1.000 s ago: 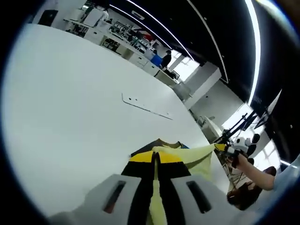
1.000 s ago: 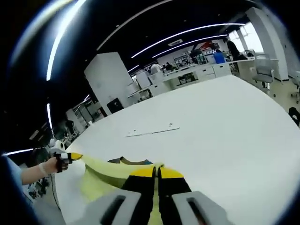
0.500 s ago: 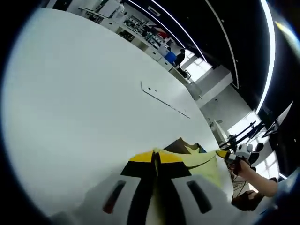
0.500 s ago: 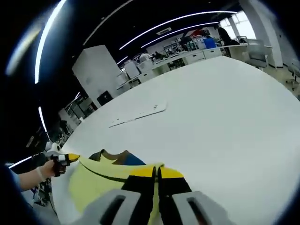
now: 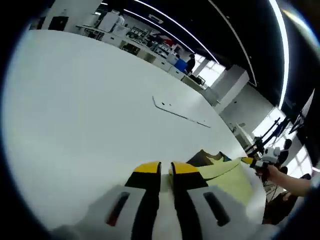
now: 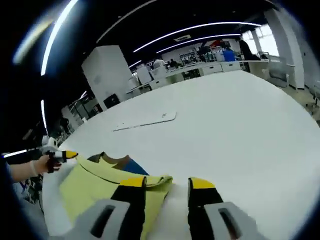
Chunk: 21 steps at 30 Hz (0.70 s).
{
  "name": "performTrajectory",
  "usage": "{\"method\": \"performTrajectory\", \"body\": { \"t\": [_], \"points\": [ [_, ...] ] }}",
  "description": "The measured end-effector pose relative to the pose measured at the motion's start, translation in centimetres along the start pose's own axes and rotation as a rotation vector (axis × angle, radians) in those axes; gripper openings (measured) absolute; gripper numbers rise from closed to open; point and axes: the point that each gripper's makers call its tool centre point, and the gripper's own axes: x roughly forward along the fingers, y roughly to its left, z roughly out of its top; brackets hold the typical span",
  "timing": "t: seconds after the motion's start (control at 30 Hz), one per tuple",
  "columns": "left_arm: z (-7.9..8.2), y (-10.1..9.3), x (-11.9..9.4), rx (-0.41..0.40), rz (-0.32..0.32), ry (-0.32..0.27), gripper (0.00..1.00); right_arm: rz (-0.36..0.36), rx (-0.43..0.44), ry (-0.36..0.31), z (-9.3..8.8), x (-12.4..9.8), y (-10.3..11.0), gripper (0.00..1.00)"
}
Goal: Fold the garment on the visible template until the final outline fits inside the template.
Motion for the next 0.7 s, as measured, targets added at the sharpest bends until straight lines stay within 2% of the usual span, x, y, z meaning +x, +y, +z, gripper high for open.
{"method": "performTrajectory", "body": {
  "t": [0.03,0.07,0.1,0.13,0.2,0.23,0.27,0.3,0.37,0.43,0.47,0.53,0.57,0.6,0.63,0.67,0.7],
  "points": [
    [-0.4,0.0,0.0,0.023,-0.001,0.023,0.13,-0.009,-0.052,0.02,-0.5,0.1,0.0,0.25],
    [-1.1,0.2,0.1,0.062,0.02,0.062,0.2,-0.003,-0.076,0.023,-0.6,0.2,0.1,0.27],
    [-1.3,0.3,0.1,0.094,0.026,0.073,0.29,-0.001,-0.087,0.043,-1.1,0.3,0.3,0.29],
    [-1.8,0.3,0.1,0.163,0.039,0.095,0.34,-0.015,-0.116,0.064,-1.5,0.4,0.2,0.32],
    [-2.5,0.2,0.2,0.245,0.053,0.13,0.4,-0.021,-0.207,0.078,-1.9,0.7,0.3,0.32],
    [-3.3,-0.1,0.2,0.293,0.055,0.167,0.4,-0.012,-0.227,0.083,-2.0,0.8,0.6,0.31],
    [-2.8,-0.5,0.5,0.364,0.039,0.145,0.41,-0.003,-0.233,0.087,-2.1,1.0,0.8,0.31],
    [-3.0,-0.5,0.6,0.376,0.054,0.169,0.42,-0.005,-0.228,0.076,-1.8,1.1,1.0,0.32],
    [-2.8,-1.0,1.2,0.394,0.056,0.168,0.45,-0.014,-0.259,0.076,-1.5,1.5,0.9,0.34],
    [-2.2,-0.5,1.9,0.454,0.093,0.158,0.5,-0.018,-0.259,0.051,-0.7,2.0,1.0,0.34],
    [-2.3,-0.9,2.2,0.443,0.083,0.162,0.5,-0.029,-0.254,0.051,-0.3,2.3,0.9,0.33],
    [-1.3,-0.5,3.0,0.419,0.106,0.126,0.49,-0.053,-0.26,0.042,0.3,2.9,0.4,0.33],
    [-0.9,-0.5,3.2,0.353,0.111,0.102,0.48,-0.068,-0.247,0.042,0.5,3.0,0.1,0.32],
    [-0.6,-0.3,3.3,0.338,0.124,0.092,0.48,-0.088,-0.227,0.035,0.8,3.0,-0.3,0.3],
    [-0.1,0.6,3.2,0.307,0.164,0.074,0.48,-0.089,-0.203,0.015,1.2,3.1,-0.3,0.3],
    [0.2,0.9,3.1,0.299,0.177,0.069,0.49,-0.103,-0.168,0.008,1.4,3.0,-0.6,0.3],
    [0.3,1.4,2.9,0.307,0.206,0.064,0.48,-0.129,-0.171,0.017,1.4,2.7,-1.1,0.28]
  ]
}}
